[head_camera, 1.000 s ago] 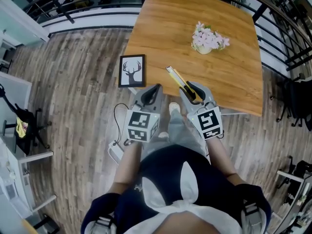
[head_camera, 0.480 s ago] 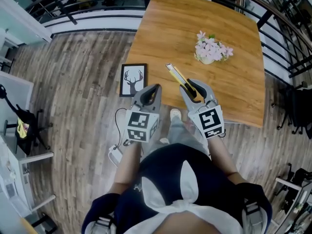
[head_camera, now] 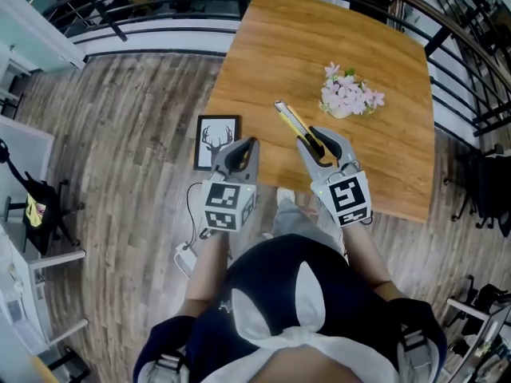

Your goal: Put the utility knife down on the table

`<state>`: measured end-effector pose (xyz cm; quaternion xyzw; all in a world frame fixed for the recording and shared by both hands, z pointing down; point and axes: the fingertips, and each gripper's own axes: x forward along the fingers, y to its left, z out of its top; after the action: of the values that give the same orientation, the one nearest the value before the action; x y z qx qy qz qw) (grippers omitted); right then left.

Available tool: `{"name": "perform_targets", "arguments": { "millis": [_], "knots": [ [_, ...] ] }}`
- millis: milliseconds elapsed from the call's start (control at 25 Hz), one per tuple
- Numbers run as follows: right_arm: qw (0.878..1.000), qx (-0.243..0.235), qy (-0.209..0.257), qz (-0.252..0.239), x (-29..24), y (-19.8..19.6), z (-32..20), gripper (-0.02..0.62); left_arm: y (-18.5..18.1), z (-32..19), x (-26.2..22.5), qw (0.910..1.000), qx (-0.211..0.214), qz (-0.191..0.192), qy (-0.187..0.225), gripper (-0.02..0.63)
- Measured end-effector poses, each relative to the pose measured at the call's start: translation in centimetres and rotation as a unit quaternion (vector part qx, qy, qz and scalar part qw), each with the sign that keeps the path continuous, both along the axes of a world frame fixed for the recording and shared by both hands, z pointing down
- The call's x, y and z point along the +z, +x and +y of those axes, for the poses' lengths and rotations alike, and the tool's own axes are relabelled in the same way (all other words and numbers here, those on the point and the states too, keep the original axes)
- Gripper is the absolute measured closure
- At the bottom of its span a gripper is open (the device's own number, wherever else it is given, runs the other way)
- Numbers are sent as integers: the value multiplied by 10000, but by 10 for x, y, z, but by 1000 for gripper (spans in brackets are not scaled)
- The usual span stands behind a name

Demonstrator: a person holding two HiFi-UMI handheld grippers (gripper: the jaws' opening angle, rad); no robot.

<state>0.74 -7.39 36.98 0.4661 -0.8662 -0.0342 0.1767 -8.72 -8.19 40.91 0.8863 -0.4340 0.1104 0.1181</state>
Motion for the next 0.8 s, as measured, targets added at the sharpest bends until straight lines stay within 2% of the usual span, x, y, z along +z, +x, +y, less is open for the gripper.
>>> {"name": "perform_targets", "arguments": {
  "millis": [800],
  "knots": [
    [9994,-181,-296,-46,23,11,-36,479,12,-30,19,9993,-94,-158,-316,583]
  ]
}}
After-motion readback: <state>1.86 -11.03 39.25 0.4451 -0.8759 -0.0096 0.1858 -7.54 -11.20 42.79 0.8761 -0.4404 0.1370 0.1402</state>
